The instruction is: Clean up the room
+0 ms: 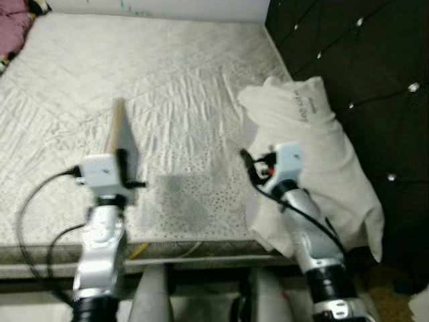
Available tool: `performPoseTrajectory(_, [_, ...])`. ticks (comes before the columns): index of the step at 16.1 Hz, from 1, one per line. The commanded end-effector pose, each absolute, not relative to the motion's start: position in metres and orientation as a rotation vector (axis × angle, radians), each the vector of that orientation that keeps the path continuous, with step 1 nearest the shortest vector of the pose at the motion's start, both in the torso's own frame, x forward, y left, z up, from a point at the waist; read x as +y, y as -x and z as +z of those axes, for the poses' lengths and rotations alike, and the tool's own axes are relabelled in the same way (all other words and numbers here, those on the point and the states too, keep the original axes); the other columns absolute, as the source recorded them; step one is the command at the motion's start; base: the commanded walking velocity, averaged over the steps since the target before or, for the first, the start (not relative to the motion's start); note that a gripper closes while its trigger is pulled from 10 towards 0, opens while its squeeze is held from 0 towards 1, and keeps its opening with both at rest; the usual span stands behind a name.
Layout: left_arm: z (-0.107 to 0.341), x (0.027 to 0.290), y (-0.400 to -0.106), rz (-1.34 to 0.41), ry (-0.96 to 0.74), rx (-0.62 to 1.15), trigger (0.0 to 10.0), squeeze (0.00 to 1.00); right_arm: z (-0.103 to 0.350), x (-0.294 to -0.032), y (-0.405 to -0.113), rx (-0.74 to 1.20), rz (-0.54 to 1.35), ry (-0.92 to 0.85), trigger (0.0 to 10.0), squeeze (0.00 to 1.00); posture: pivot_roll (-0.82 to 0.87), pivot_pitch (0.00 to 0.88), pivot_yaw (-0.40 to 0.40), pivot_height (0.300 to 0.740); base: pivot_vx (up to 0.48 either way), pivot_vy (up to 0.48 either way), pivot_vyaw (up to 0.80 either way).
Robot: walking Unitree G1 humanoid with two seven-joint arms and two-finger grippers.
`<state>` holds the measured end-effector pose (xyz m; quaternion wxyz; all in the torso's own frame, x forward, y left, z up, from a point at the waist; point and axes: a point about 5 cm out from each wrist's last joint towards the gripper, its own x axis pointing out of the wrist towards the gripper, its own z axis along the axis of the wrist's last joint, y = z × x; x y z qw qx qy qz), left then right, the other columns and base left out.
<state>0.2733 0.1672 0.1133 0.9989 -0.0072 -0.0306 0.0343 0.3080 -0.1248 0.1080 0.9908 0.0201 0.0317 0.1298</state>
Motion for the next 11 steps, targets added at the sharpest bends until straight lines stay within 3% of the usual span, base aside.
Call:
performPoseTrajectory(1, [0.120,0.170,-0.274,0.074,0.013,-0.090,10.0,0.00,0.107,-0.125,-0.307,0.068,0.259,-0.048,10.0,0.00,0.02,0.051,-0.069,0.642,0.000,0.000,0.00])
performPoseTrajectory(11, [0.134,0.150,-0.304,0.076,0.286,-0.126,10.0,0.00,0.108,-0.128,-0.306,0.065,0.274,-0.045,10.0,0.00,-0.01,0.047,-0.084,0.544,0.000,0.000,0.00])
